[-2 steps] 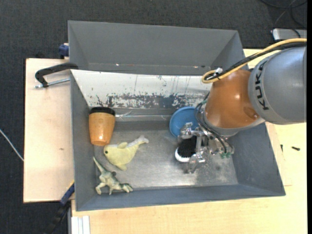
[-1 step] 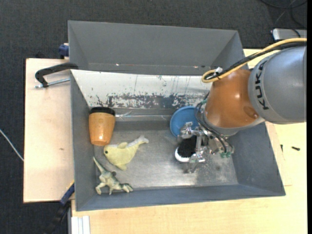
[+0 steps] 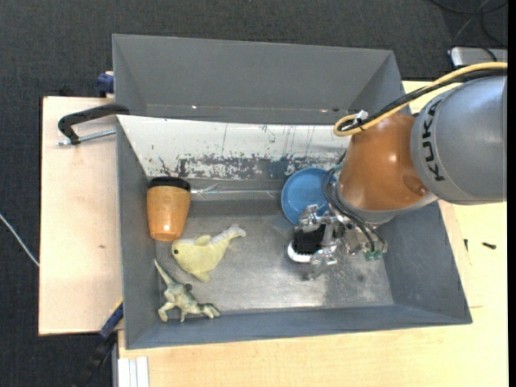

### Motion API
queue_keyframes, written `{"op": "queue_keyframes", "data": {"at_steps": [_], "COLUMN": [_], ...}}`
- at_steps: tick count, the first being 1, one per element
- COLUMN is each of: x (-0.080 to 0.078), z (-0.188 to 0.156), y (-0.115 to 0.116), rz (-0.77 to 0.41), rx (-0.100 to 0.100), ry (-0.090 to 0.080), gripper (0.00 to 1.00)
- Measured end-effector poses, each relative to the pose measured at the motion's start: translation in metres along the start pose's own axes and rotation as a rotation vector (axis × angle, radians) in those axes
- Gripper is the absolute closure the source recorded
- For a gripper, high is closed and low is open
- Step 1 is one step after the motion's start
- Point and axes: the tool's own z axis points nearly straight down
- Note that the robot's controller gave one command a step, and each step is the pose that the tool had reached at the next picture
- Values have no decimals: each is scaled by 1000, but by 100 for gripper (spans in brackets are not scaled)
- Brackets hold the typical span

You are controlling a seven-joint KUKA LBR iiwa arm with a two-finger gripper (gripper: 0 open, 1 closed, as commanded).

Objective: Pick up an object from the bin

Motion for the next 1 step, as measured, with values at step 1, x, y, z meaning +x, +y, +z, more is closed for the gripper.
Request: {"op": "queue_keyframes", "data": {"at_steps": [1], "x": [-2], "z": [-41], "y": [0], "rz": [0], "rx": [1], "ry": [-1], "gripper": [100]}}
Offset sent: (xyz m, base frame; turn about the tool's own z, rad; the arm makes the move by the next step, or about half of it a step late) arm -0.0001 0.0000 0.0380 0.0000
